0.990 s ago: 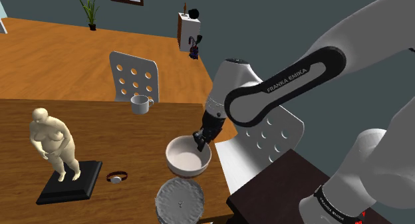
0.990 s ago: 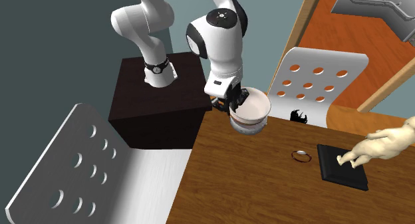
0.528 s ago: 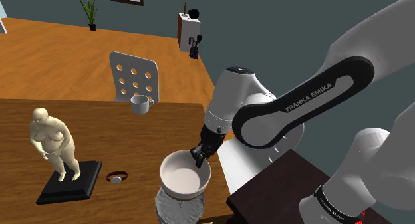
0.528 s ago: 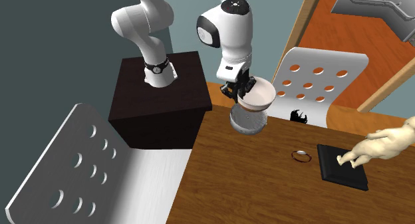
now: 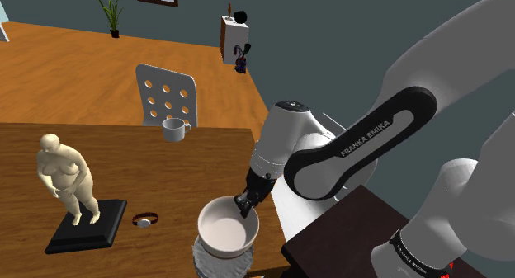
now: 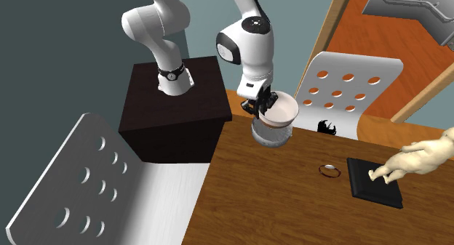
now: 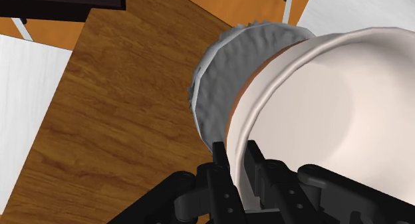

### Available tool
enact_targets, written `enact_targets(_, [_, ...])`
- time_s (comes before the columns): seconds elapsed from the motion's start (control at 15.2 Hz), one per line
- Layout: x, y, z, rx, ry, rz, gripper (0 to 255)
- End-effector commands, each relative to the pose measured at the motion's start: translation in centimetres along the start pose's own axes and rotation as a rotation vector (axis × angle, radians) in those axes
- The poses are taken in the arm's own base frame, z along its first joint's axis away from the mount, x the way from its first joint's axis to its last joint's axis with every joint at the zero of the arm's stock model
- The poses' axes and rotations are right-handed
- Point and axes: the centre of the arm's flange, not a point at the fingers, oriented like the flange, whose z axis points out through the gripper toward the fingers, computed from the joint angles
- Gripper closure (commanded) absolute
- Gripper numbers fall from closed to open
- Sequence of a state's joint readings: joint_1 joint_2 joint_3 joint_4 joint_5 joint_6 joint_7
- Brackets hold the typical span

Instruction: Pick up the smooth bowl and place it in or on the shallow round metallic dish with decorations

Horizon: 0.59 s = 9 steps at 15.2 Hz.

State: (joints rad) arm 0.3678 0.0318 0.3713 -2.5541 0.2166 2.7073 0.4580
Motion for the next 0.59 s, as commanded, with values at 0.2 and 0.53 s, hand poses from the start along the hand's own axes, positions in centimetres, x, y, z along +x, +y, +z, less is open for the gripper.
enact_targets(0.2, [-0.1,0.4,2.6,0.001,0.001,0.0,255])
enact_targets(0.53, [-0.2,0.7,4.2,0.001,0.001,0.0,255])
